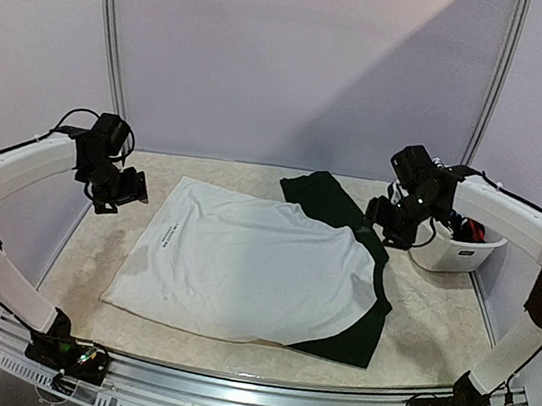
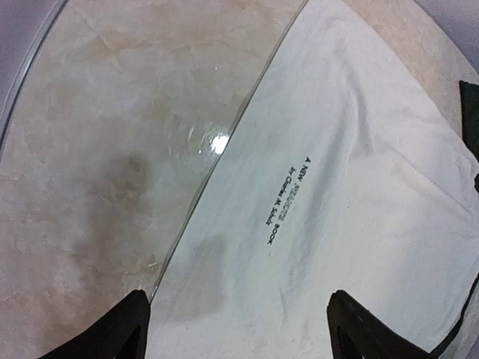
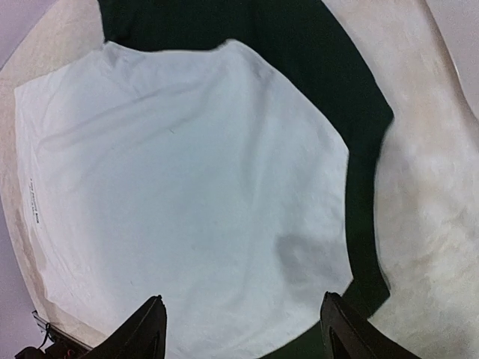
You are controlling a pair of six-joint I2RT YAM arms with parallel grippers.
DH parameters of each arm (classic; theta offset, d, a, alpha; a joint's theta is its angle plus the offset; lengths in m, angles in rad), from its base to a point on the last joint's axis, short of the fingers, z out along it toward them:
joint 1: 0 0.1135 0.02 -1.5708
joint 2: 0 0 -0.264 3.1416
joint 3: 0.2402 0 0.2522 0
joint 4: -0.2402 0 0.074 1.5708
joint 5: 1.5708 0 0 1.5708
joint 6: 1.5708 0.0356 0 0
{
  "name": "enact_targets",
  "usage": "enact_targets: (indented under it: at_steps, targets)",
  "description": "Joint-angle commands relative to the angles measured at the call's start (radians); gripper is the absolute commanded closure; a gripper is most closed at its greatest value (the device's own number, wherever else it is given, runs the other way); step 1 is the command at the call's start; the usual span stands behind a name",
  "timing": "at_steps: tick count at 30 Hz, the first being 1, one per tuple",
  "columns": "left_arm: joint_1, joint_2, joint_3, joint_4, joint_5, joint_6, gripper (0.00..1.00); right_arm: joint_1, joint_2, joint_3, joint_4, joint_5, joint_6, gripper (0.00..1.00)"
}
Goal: Fold and stack the mixed laundry pile
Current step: Adjust the flattened T-shirt at the center of the board.
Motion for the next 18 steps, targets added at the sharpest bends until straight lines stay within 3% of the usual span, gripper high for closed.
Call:
enact_targets:
  at_steps: [1,9,18]
  targets:
    - [0.011,-0.084,-0.079,-0.082,0.028,0.019,0.18,0.0,-0.152,-0.176,-0.041,-0.008,0.106,0.29]
    - [-0.061,-0.221,-0.198,-0.234,-0.037,-0.043,0.21,0.016,-0.357,-0.413,-0.135,-0.096,0.136,0.29]
    - [-0.149,-0.361,-0.307,-0.365,-0.103,-0.172,0.22,0.033,-0.633,-0.683,-0.128,-0.195,0.206,0.3]
